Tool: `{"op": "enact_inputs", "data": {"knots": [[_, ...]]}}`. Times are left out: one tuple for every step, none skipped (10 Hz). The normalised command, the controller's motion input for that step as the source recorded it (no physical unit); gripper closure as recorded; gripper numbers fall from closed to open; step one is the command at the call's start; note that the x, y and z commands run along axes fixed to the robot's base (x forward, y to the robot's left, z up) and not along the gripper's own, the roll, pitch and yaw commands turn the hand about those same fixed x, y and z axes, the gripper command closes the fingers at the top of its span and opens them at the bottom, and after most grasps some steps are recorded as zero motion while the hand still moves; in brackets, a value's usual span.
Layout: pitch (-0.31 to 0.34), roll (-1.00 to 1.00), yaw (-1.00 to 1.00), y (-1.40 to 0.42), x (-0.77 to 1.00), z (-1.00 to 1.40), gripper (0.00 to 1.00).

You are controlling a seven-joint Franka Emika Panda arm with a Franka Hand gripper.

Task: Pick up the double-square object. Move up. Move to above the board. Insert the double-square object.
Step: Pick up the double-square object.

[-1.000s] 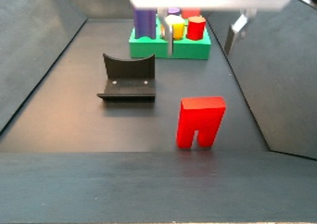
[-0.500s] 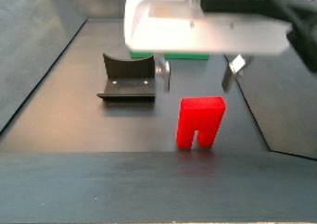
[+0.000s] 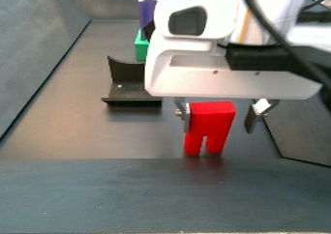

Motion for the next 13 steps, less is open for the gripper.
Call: {"op": "enact_inputs", "data": {"knots": [[-0.057,0.12,0.0,-0.36,0.21,-0.45,0.0],[0.0,0.05,0.01,-0.17,0.15,-0.19,0.0],[0.0,0.0,0.0,0.0,0.0,0.0,0.0],[0.0,0.0,0.0,0.0,0.0,0.0,1.0],[0.0,0.0,0.0,0.0,0.0,0.0,1.0],[0.0,0.0,0.0,0.0,0.0,0.0,1.0],[0.0,0.0,0.0,0.0,0.0,0.0,1.0],[0.0,0.0,0.0,0.0,0.0,0.0,1.0],[0.0,0.0,0.0,0.0,0.0,0.0,1.0],[0.0,0.0,0.0,0.0,0.0,0.0,1.0],[0.0,0.0,0.0,0.0,0.0,0.0,1.0],[0.0,0.0,0.0,0.0,0.0,0.0,1.0],[0.0,0.0,0.0,0.0,0.0,0.0,1.0]]}}
